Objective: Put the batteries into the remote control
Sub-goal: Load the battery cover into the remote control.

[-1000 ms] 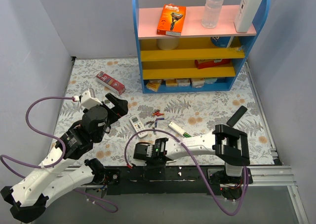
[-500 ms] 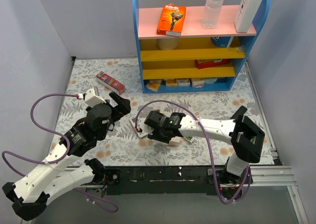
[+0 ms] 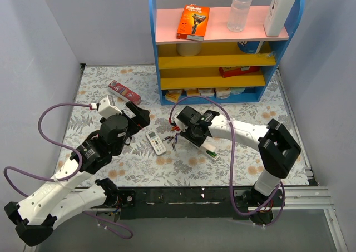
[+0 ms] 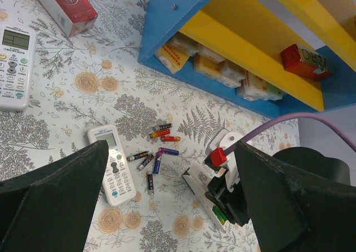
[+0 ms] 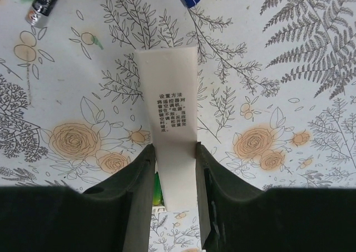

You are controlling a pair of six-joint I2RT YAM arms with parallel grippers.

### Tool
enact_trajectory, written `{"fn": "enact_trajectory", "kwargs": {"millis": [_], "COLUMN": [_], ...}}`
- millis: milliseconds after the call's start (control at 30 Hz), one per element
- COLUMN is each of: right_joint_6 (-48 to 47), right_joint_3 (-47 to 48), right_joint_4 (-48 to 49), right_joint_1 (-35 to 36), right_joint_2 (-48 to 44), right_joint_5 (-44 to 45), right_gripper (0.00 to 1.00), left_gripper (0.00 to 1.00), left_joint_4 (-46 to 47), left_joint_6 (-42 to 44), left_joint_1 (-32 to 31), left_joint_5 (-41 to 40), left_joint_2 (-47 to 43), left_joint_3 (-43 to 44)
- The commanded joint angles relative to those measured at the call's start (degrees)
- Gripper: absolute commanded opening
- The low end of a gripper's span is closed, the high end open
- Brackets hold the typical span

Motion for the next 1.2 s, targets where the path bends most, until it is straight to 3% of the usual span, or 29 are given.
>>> {"fn": "enact_trajectory", "kwargs": {"millis": [0,1167], "right_joint_6": [2.77,10.59], "right_joint_3": [2.39,3.09], "right_joint_4": [-3.26,-8.54], "right_joint_1": [-0.87,-2.71], "right_joint_2": [1.83,4.82], "right_joint_5": [-1.11,-2.08], "right_gripper": [0.16,0.20], "left_gripper": [0.98,0.98], "left_joint_4": [1.45,3.83], "left_joint_6": [0.93,4.09], "left_joint_1": [0.17,0.25], "left_joint_5": [0.83,2.50], "left_joint_2": [0.46,2.39], "left_joint_3": [-0.04,-0.66]}}
